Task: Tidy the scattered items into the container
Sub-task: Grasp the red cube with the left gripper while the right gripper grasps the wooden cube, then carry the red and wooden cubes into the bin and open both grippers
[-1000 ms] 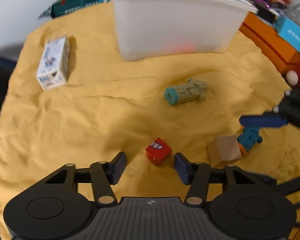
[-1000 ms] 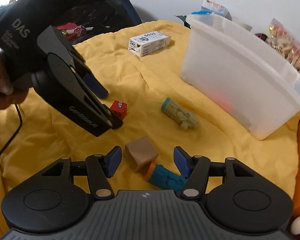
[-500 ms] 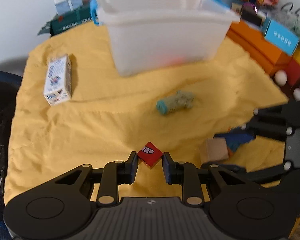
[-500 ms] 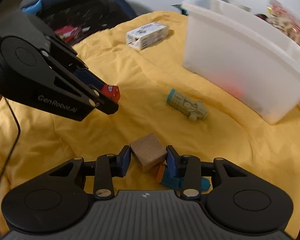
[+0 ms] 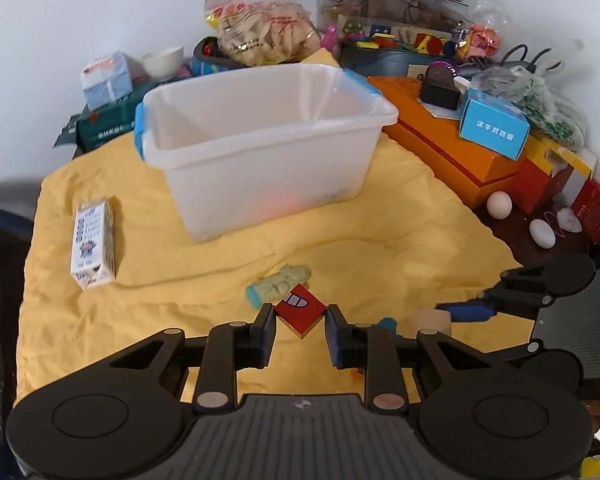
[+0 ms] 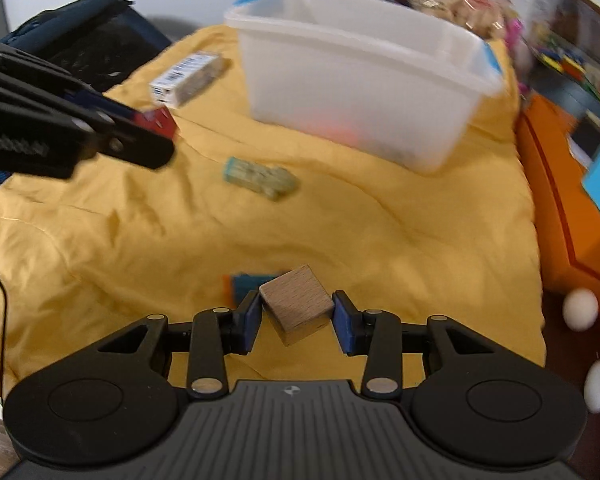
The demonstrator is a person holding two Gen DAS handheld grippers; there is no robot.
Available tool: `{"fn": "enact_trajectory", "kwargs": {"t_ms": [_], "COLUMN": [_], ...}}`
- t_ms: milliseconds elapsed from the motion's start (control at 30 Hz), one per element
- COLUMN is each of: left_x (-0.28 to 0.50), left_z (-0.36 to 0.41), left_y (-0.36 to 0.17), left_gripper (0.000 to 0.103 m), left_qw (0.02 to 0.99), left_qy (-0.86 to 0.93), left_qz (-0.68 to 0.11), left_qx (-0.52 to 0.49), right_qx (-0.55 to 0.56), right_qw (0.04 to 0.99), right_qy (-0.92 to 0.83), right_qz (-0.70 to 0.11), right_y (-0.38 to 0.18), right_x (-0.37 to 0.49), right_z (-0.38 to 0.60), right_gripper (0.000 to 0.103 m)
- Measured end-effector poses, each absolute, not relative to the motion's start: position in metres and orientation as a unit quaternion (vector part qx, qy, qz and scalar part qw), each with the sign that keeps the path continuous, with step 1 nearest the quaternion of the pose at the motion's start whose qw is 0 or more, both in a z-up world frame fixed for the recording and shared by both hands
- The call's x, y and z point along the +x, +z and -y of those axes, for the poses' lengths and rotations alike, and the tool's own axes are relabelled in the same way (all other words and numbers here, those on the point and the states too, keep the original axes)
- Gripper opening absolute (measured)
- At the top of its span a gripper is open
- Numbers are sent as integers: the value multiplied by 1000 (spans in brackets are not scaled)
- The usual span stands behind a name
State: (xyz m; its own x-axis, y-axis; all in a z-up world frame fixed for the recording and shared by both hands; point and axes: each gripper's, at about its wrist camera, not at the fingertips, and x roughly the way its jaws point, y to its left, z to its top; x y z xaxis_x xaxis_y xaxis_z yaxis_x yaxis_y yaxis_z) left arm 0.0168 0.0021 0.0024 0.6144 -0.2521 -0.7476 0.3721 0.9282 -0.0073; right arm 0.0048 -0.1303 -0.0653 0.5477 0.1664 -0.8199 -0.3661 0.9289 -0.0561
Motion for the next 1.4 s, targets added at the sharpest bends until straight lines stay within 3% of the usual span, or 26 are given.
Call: {"fn": "enact_trajectory", "kwargs": {"t_ms": [133, 533, 700, 1167, 1267, 1400], "left_x": [18, 73, 119, 222, 221, 207], "left_z": [7, 18, 12, 8, 5, 3], "left_y": [6, 67, 77, 25, 23, 33], "left_gripper": [30, 30, 30, 31, 48, 50], "left_qw": [899, 932, 937, 921, 920, 926], "left_qy": [-175, -144, -118, -66, -67, -73], "left_qz": [-394, -316, -319, -377, -382, -366], "left_qx": [82, 100, 75, 76, 64, 62], "right_qx": [-93, -120, -106, -75, -89, -76], "right_qw": [875, 929, 944, 931, 930, 930], "right_qy": [135, 108, 101, 88, 76, 74], "right_qz": [-456, -332, -295, -347, -350, -352], "right_y": [-64, 22, 48, 16, 6, 4], "right_x": [10, 79, 121, 213, 216, 213], "right_z": [145, 152, 144, 124, 123, 127], "right_gripper": [42, 42, 42, 43, 55, 57]}}
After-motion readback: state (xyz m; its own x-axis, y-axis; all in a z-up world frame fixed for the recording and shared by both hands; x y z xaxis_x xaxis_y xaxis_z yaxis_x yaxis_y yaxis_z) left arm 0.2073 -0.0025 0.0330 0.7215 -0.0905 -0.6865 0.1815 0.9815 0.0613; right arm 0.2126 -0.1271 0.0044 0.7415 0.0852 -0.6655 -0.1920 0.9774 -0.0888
